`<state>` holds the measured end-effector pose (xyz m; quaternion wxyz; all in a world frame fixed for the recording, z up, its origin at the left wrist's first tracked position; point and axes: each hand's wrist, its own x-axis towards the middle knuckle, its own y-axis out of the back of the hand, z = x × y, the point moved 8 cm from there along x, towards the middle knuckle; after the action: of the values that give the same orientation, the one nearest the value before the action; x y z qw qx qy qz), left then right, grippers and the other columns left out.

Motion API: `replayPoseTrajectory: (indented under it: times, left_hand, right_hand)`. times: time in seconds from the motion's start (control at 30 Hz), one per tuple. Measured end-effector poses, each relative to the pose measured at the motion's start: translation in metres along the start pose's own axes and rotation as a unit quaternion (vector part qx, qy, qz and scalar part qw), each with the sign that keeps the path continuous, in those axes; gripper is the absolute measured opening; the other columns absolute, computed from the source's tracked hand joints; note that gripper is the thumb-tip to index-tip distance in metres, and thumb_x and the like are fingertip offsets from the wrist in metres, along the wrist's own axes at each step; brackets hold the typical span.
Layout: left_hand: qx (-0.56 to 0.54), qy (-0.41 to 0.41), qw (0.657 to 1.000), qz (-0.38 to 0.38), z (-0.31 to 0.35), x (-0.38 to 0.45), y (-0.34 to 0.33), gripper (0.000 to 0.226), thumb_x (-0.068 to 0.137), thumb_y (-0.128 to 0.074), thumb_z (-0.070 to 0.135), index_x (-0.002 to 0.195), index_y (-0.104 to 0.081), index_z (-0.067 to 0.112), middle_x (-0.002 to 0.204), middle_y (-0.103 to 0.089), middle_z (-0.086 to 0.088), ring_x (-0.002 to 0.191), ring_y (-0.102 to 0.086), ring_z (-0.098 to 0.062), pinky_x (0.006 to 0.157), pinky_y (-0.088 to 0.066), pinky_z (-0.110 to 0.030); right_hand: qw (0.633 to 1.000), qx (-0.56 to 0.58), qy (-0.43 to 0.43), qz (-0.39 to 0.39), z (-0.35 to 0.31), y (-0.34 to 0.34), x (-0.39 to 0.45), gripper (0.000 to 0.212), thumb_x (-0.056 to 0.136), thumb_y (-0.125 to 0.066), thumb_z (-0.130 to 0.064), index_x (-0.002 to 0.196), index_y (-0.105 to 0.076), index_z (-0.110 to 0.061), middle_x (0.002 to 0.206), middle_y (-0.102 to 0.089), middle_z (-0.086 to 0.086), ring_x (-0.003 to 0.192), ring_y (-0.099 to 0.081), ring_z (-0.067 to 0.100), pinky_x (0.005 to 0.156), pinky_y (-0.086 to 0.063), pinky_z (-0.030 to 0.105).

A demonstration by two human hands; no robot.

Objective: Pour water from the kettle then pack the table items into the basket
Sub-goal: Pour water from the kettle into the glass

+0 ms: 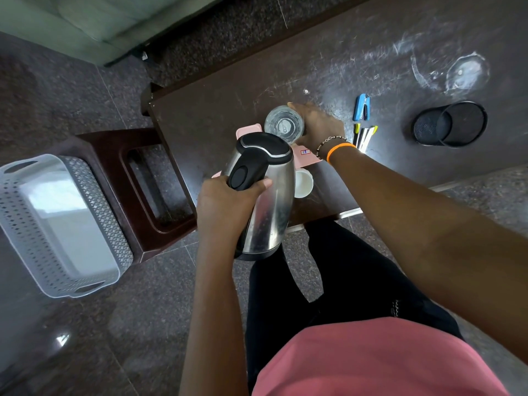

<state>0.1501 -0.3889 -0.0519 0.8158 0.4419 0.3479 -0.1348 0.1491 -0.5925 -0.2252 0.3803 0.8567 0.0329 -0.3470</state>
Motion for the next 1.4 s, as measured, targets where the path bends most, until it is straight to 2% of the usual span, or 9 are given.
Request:
replayPoseTrajectory:
  times: [0.4,0.73,1.17,1.4]
  left_hand:
    - [0.013,0.002,1.000,0.001,0.0002,0.0049,-0.0006,0.034,0.061,-0.079,0.047,0.060,-0.059,0.019,0.063,-0.062,0.000,0.060,-0.062,-0.018,0.059,-0.053,-0.028]
    - [0.012,-0.004,1.000,-0.004,0.0004,0.0049,-0.0021,0.034,0.062,-0.079,0.047,0.064,-0.060,0.018,0.056,-0.059,0.003,0.055,-0.060,-0.013,0.049,-0.040,-0.021]
    - [0.007,-0.005,1.000,-0.009,-0.0011,0.0084,-0.0046,0.034,0.061,-0.079,0.046,0.061,-0.059,0.019,0.055,-0.059,0.004,0.058,-0.061,-0.016,0.057,-0.045,-0.025]
    - [-0.006,-0.012,1.000,-0.006,-0.0020,0.0079,-0.0043,0.033,0.061,-0.080,0.044,0.057,-0.057,0.020,0.048,-0.055,0.009,0.050,-0.057,-0.009,0.050,-0.040,-0.021]
  right_hand:
    - [1.000,-0.001,0.006,0.005,-0.0008,-0.0004,0.0006,0.068,0.080,-0.064,-0.031,0.141,-0.032,-0.032,0.142,-0.043,0.004,0.126,-0.049,0.029,0.101,-0.045,0.049]
    - [1.000,-0.016,0.001,-0.004,0.0005,-0.0022,0.0021,0.072,0.080,-0.066,-0.029,0.142,-0.030,-0.034,0.146,-0.039,0.003,0.128,-0.048,0.029,0.102,-0.045,0.050]
    - [1.000,-0.008,0.000,0.003,0.0020,-0.0023,0.0023,0.072,0.078,-0.067,-0.032,0.141,-0.031,-0.035,0.145,-0.041,0.002,0.126,-0.050,0.028,0.102,-0.045,0.047]
    - [1.000,-0.014,-0.001,0.000,0.0036,-0.0021,0.0028,0.076,0.077,-0.069,-0.031,0.141,-0.029,-0.036,0.148,-0.038,0.002,0.128,-0.048,0.029,0.104,-0.043,0.047]
